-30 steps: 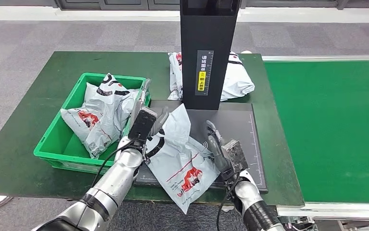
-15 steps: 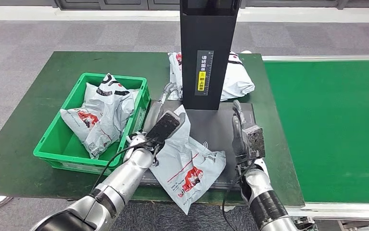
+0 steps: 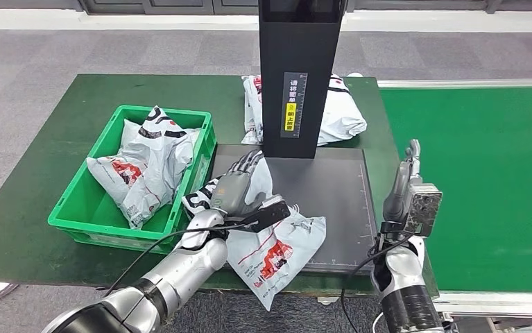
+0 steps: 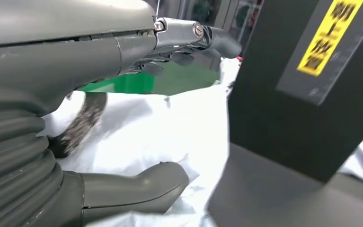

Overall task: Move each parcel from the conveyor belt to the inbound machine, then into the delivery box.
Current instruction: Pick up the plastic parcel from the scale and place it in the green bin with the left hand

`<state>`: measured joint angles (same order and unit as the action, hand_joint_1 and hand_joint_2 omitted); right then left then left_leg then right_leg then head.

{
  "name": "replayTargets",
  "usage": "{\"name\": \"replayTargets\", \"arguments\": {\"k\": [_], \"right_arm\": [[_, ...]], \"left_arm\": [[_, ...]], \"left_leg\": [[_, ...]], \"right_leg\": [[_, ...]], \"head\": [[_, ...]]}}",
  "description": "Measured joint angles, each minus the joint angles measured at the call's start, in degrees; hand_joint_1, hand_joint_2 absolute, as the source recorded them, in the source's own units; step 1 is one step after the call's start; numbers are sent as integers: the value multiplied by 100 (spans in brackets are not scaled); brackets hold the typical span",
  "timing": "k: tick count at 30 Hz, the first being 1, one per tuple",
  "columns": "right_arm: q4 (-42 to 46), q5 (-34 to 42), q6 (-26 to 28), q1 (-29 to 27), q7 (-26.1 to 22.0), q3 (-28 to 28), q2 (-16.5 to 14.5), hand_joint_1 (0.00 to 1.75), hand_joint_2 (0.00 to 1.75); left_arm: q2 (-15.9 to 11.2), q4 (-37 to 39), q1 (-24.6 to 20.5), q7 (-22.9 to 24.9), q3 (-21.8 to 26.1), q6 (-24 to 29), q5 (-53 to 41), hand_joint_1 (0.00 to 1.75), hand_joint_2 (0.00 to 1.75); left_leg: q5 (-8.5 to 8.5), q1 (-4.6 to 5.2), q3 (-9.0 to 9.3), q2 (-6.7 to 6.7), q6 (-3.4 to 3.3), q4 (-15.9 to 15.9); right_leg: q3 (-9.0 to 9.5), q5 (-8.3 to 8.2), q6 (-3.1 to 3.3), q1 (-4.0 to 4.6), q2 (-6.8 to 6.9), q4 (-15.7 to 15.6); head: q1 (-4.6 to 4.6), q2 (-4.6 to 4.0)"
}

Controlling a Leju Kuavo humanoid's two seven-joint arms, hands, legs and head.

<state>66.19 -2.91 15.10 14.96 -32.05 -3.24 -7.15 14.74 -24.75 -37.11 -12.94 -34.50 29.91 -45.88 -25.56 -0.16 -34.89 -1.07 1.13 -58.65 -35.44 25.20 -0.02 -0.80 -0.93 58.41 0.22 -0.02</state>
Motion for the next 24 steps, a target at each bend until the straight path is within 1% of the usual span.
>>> {"name": "replayTargets", "arguments": {"k": [3, 4, 7, 8, 10, 12, 16, 21, 24], "right_arm": [[176, -52, -96, -128, 41, 154, 0, 0, 0], [221, -74, -146, -167, 65, 203, 1, 0, 0], [293, -129, -334, -251, 102, 346, 15, 0, 0], [299, -145, -398, -269, 103, 391, 25, 0, 0], [299, -175, -504, -292, 107, 466, 41, 0, 0], [300, -193, -569, -307, 110, 506, 48, 0, 0], [303, -199, -590, -330, 125, 524, 67, 0, 0], [306, -205, -592, -340, 138, 574, 74, 0, 0], [371, -227, -619, -388, 186, 606, 78, 0, 0]], "left_arm": [[-157, -8, 164, 68, -77, -39, -243, 2, 175], [-228, -19, 232, 82, -92, -139, -339, 31, 175], [-467, -62, 397, 148, -122, -670, -746, 160, 175], [-541, -73, 419, 166, -132, -883, -878, 175, 175], [-667, -84, 424, 171, -148, -1236, -1038, 175, 175], [-761, -94, 421, 137, -153, -1415, -1073, 175, 175], [-853, -118, 423, 98, -154, -1514, -1074, 175, 175], [-904, -140, 419, 93, -152, -1527, -1088, 175, 175], [-918, -180, 426, 0, -126, -1543, -1104, 175, 175]], "left_leg": [[-2, 0, 1, 2, 1, 1], [-2, -1, 1, 3, 1, 2], [-4, -1, 6, 6, 0, 3], [-6, -1, 12, 5, 0, 4], [-22, -1, 23, 2, 1, 7], [-52, 0, 46, 8, 5, 10], [-92, 0, 125, 21, 7, 12], [-99, -1, 163, 23, 19, 16], [-101, -1, 177, 22, 24, 23]], "right_leg": [[0, 2, 2, 0, -1, 0], [0, 3, 2, 1, -1, 0], [6, 7, 2, 1, -1, 0], [13, 12, 1, 1, 0, 0], [42, 24, 2, 1, 2, 0], [87, 45, 6, 1, -5, -1], [171, 77, 13, 2, -17, -1], [206, 88, 28, 4, -17, -1], [216, 95, 38, 8, -16, -1]], "head": [[0, 1], [0, 1], [-1, 1], [0, 0], [0, 0], [-1, 1], [-1, 1], [0, 0], [-1, 1]]}}
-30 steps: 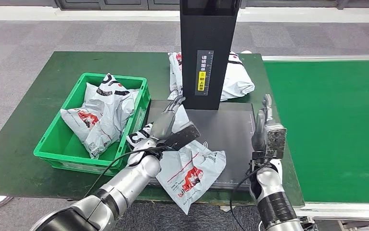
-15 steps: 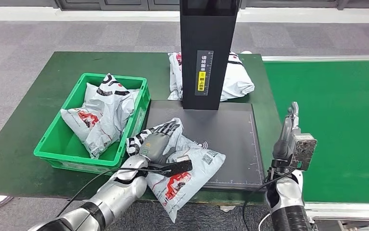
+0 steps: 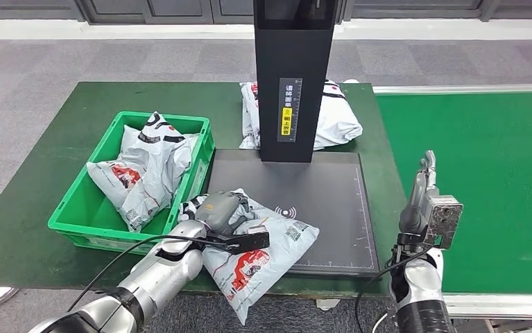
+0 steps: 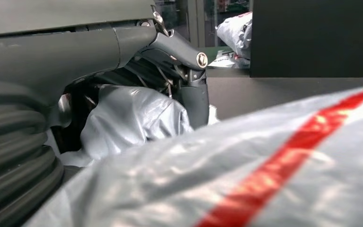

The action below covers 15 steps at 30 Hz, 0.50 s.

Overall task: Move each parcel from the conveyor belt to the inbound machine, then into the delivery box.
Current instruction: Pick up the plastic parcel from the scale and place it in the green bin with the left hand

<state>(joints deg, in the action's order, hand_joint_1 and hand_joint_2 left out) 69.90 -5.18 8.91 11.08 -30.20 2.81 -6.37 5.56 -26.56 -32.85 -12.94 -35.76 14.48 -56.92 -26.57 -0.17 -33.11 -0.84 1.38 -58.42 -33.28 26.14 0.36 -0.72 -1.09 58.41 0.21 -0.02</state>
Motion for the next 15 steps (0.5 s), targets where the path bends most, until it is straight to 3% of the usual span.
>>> {"name": "replayTargets", "arguments": {"k": [7, 15], "right_arm": [[190, -71, -265, -253, 172, 3, 5, 0, 0], [203, -28, -297, -212, 175, 3, 5, 0, 0]], "left_arm": [[-22, -416, 271, -450, 514, 84, 296, 175, 175], [3, -1894, 926, -869, 1404, 1179, 872, 175, 175]], "left_leg": [[-4, 0, 23, -1, 9, 12], [6, -1, 5, -1, 22, 11]], "right_leg": [[-8, 9, 12, 2, -1, 1], [-62, 5, 14, 9, 1, 4]], "head": [[1, 1], [1, 1]]}}
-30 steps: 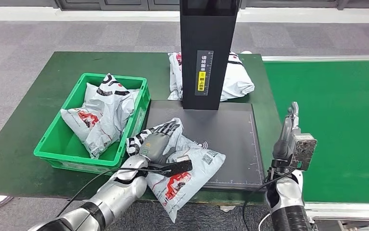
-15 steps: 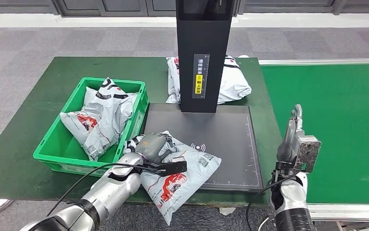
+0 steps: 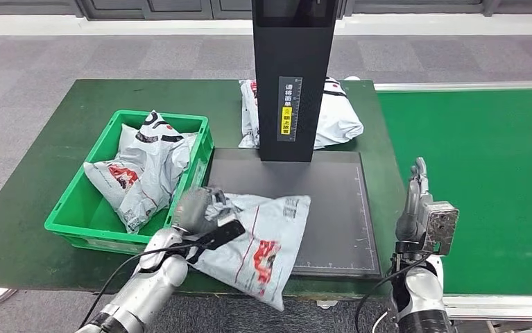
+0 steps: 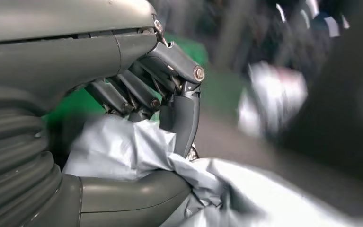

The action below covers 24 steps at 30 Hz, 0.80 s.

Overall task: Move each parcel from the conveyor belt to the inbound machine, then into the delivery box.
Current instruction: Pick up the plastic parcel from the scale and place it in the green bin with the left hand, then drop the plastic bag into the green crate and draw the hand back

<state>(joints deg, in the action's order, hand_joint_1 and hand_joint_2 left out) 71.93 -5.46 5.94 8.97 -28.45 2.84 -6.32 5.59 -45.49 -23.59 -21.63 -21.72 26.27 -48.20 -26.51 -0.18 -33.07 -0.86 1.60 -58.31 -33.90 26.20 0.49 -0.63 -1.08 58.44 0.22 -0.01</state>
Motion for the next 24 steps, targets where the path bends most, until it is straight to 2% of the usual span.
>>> {"name": "replayTargets", "arguments": {"k": [5, 10, 20, 22, 24], "right_arm": [[0, 97, 50, 95, -76, -1, -3, 0, 0], [0, 128, 64, 95, -78, -2, -7, 0, 0], [0, 303, 144, 91, -148, -3, 1, 0, 0], [0, 363, 165, 81, -163, -11, 14, 0, 0], [2, 409, 207, 43, -161, -35, 33, 0, 0]], "left_arm": [[10, -1159, -32, 243, 435, 682, -279, 175, 175], [-9, -1777, -184, 452, 739, 881, -562, 175, 175], [-63, -2136, -238, 662, 1046, 1265, -911, 175, 175], [-78, -2142, -268, 898, 1143, 1315, -1317, 175, 175], [-108, -2060, -352, 1396, 1266, 1323, -2008, 175, 175]], "left_leg": [[3, 0, -10, -6, 1, 0], [3, 0, -12, -10, 1, 0], [2, 1, -15, -10, 0, -1], [2, 1, -15, -10, 0, -1], [3, 1, -16, -11, 0, -1]], "right_leg": [[-6, -1, -1, 1, 8, 0], [-6, -1, -1, 0, 11, 0], [-10, -1, -2, 0, 11, 0], [-11, -1, -2, 0, 11, 0], [-11, -1, -1, 1, 11, 0]], "head": [[0, 0], [0, -1], [0, -1], [0, -1], [0, -1]]}}
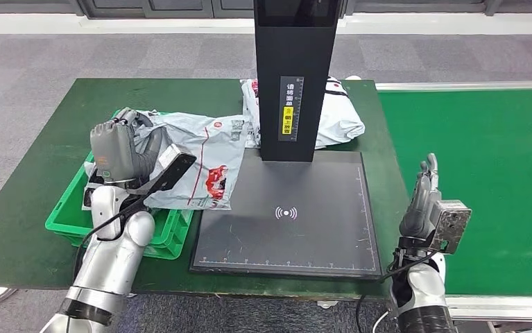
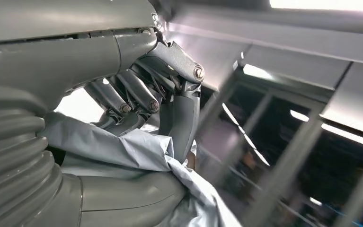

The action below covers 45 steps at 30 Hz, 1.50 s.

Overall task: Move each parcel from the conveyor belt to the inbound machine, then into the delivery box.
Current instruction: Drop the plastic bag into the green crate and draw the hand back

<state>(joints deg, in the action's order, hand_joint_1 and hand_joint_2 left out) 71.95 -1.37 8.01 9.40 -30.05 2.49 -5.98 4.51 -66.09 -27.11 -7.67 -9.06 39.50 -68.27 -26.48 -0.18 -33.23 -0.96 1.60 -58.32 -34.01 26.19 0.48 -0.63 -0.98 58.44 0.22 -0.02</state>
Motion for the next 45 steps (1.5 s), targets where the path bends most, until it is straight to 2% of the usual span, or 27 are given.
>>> {"name": "replayTargets", "arguments": {"k": [2, 6, 11, 15, 19, 22, 23, 26, 29, 34, 36, 38, 45], "right_arm": [[24, 25, 35, -69, 10, -30, 16, 0, 0], [112, 37, 62, -212, 34, -93, 24, 0, 0], [231, 35, 120, -353, 94, -124, 26, 0, 0], [238, 33, 115, -347, 101, -139, 27, 0, 0], [236, 32, 110, -297, 101, -175, 26, 0, 0], [236, 27, 117, -233, 105, -231, 21, 0, 0], [236, 23, 121, -206, 108, -239, 17, 0, 0], [236, 3, 124, -111, 138, -243, 4, 0, 0], [197, -45, 110, 12, 178, -243, -22, 0, 0], [131, -73, 92, 120, 185, -243, -61, 0, 0], [106, -93, 91, 146, 184, -243, -74, 0, 0], [85, -132, 82, 167, 184, -243, -83, 0, 0], [-115, -219, -54, 305, 124, -243, -114, 0, 0]], "left_arm": [[-56, 223, -140, 612, 136, 2, -727, 175, 175], [-200, 779, -401, 1452, 418, 25, -1591, 175, 175], [-555, 1684, -799, 2682, 598, 27, -1870, 175, 175], [-895, 2444, -1104, 3147, 632, 32, -1874, 175, 175], [-1139, 3006, -1242, 3386, 649, 41, -1874, 175, 175], [-1270, 3306, -1317, 3503, 654, 43, -1868, 44, 175], [-1304, 3416, -1351, 3479, 662, 44, -1856, 0, 131], [-1345, 3708, -1424, 3152, 749, 44, -1779, 0, 0], [-1326, 3835, -1433, 2752, 917, 45, -1662, 0, 0], [-1279, 3906, -1434, 2535, 1134, 46, -1586, 0, 0], [-1248, 3910, -1434, 2232, 1248, 47, -1369, 0, 0], [-1173, 3859, -1429, 1632, 1444, 48, -980, 0, 0], [-721, 3338, -1401, -952, 2409, 37, 858, 0, 0]], "left_leg": [[1, 0, -1, -1, 0, 0], [3, -1, -3, 5, 3, 0], [5, -4, -8, 5, 6, 1], [8, -4, -11, 8, 10, 1], [9, -4, -14, 5, 12, 1], [9, -4, -17, 3, 12, 1], [9, -4, -17, 3, 12, 1], [10, -4, -18, -2, 11, 1], [10, -3, -19, -1, 11, 0], [10, -3, -19, -2, 11, 0], [10, -3, -19, -2, 11, 0], [10, -3, -21, -2, 11, 0], [10, -3, -23, -2, 11, -1]], "right_leg": [[0, 0, 0, 0, 0, 0], [-7, -2, 3, 1, -10, 0], [-13, -2, 4, 6, -10, 4], [-17, -2, 4, 7, -12, 6], [-17, -2, 4, 7, -11, 7], [-20, -2, 4, 7, -11, 7], [-21, -2, 4, 7, -10, 6], [-21, -2, 4, 6, -8, 6], [-21, -3, 4, 6, -7, 6], [-22, -3, 4, 5, -5, 6], [-23, -3, 4, 6, -4, 6], [-24, -3, 4, 6, -4, 6], [-26, -3, 4, 3, -2, 6]], "head": [[0, 1], [0, 1], [0, 0], [0, 0], [0, 1], [-1, 0], [-1, 0], [-1, -1], [-1, 1], [-2, 0], [-2, 1], [-1, 1], [-1, -1]]}}
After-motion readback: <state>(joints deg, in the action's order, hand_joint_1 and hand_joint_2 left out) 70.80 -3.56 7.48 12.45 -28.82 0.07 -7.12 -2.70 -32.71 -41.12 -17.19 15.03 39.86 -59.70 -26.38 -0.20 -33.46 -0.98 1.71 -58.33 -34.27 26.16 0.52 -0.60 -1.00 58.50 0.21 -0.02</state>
